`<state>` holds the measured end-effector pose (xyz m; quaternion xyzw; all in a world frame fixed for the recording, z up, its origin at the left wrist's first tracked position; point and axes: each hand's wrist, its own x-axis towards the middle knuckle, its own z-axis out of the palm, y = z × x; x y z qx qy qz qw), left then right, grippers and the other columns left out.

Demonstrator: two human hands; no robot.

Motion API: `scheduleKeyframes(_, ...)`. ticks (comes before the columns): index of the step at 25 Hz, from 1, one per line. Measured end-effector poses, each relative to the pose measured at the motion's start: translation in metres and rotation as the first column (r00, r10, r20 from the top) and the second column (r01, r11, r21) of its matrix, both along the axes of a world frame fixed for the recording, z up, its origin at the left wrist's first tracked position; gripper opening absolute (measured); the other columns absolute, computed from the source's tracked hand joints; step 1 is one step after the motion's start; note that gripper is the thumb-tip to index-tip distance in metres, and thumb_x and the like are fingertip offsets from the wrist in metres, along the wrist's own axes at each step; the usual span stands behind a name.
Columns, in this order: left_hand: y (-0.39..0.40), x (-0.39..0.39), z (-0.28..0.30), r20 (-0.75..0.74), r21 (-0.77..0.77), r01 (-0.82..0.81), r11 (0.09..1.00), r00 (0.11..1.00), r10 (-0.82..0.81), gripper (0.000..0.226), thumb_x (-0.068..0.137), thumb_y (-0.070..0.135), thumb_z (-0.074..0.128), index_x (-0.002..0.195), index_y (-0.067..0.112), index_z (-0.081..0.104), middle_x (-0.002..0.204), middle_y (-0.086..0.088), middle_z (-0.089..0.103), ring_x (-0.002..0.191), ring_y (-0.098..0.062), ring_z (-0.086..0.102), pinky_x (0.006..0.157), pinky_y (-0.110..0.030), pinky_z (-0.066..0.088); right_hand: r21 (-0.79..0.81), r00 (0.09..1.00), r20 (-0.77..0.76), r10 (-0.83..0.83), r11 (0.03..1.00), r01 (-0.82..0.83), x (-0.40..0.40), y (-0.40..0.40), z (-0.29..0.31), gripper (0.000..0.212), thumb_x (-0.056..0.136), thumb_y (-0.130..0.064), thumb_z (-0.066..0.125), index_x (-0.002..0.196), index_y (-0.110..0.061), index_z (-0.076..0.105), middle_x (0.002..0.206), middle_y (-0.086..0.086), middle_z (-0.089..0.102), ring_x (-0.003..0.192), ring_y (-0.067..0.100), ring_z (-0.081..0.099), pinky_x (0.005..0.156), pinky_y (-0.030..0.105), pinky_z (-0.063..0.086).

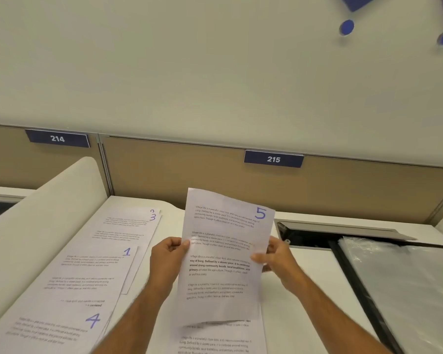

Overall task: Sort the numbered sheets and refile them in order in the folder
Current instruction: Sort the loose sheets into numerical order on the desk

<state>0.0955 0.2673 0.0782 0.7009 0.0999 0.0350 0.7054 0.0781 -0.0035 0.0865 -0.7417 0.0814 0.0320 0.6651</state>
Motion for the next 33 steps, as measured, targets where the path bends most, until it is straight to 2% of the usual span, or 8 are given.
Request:
scheduleKeyframes(5,0.003,-0.001,-0.021,-0.1,0.057,-0.022,0.998,0.995,0.028,0.011,0.09,0.022,0.073,0.087,0.011,0.072,0.081,-0.003,0.077,0.08,-0.025,0.074,0.075,-0.042,0.06,-0.013,0.986,-0.157,-0.057,0.998,0.055,-0.029,-0.003,-0.047,0.03,0.08,0.01,0.074,0.107,0.001,0.066,0.089,0.016,0.077,0.083,0.034,0.075,0.068,0.041,0.061)
scheduleKeyframes(9,0.007,-0.014,-0.041,-0.17,0.2,0.013,0.98,0.985,0.021,0.024,0.088,0.027,0.075,0.081,0.004,0.069,0.075,-0.005,0.074,0.072,-0.025,0.071,0.057,-0.032,0.055,-0.019,0.963,-0.255,-0.093,0.996,0.091,-0.044,-0.001,-0.067,0.029,0.077,0.011,0.076,0.103,0.002,0.066,0.085,0.017,0.077,0.08,0.034,0.076,0.066,0.041,0.06)
scheduleKeyframes(12,0.011,-0.024,-0.06,-0.228,0.286,0.065,0.956,0.974,0.002,0.02,0.089,0.021,0.073,0.076,0.006,0.071,0.07,0.0,0.074,0.065,-0.018,0.068,0.059,-0.03,0.053,-0.063,0.951,-0.286,-0.12,0.992,0.107,-0.051,0.0,-0.077,0.026,0.077,0.008,0.075,0.1,-0.002,0.067,0.087,0.014,0.077,0.07,0.029,0.075,0.052,0.03,0.053)
scheduleKeyframes(17,0.014,-0.034,-0.074,-0.256,0.327,0.086,0.941,0.967,0.001,0.021,0.088,0.028,0.073,0.074,0.012,0.073,0.071,0.006,0.075,0.072,-0.016,0.072,0.071,-0.034,0.057,-0.173,0.954,-0.27,-0.133,0.981,0.087,-0.052,0.004,-0.081,0.025,0.076,0.001,0.078,0.097,-0.009,0.069,0.086,0.007,0.078,0.074,0.025,0.075,0.055,0.028,0.052)
scheduleKeyframes(23,0.017,-0.038,-0.073,-0.249,0.346,0.071,0.935,0.968,0.019,0.017,0.085,0.02,0.074,0.07,0.012,0.07,0.07,0.002,0.074,0.072,-0.02,0.071,0.069,-0.036,0.057,-0.234,0.961,-0.252,-0.114,0.971,0.054,-0.055,0.006,-0.078,0.025,0.077,0.0,0.077,0.097,-0.012,0.068,0.084,0.003,0.077,0.073,0.019,0.075,0.051,0.024,0.051)
scheduleKeyframes(28,0.025,-0.038,-0.073,-0.26,0.377,0.096,0.921,0.966,0.005,0.014,0.08,0.015,0.074,0.068,0.011,0.069,0.069,0.0,0.072,0.071,-0.021,0.069,0.065,-0.033,0.053,-0.352,0.969,-0.211,-0.13,0.935,0.049,-0.054,0.008,-0.079,0.033,0.071,-0.005,0.084,0.096,-0.018,0.068,0.067,0.0,0.067,0.058,0.013,0.064,0.045,0.022,0.044)
scheduleKeyframes(31,0.025,-0.037,-0.073,-0.263,0.42,0.107,0.901,0.965,0.008,0.013,0.077,0.017,0.077,0.066,0.015,0.07,0.067,0.002,0.071,0.069,-0.017,0.067,0.062,-0.028,0.051,-0.451,0.977,-0.163,-0.139,0.891,0.052,-0.054,0.01,-0.081,0.041,0.066,-0.007,0.084,0.1,-0.02,0.066,0.063,-0.002,0.063,0.059,0.009,0.061,0.056,0.027,0.053)
scheduleKeyframes(33,0.024,-0.037,-0.073,-0.25,0.457,0.093,0.885,0.968,0.027,0.009,0.073,0.016,0.078,0.07,0.016,0.07,0.069,0.002,0.071,0.072,-0.015,0.066,0.062,-0.026,0.048,-0.495,0.982,-0.122,-0.142,0.867,0.063,-0.055,0.011,-0.081,0.051,0.064,-0.009,0.084,0.108,-0.022,0.061,0.068,-0.003,0.06,0.063,0.008,0.058,0.062,0.022,0.051)
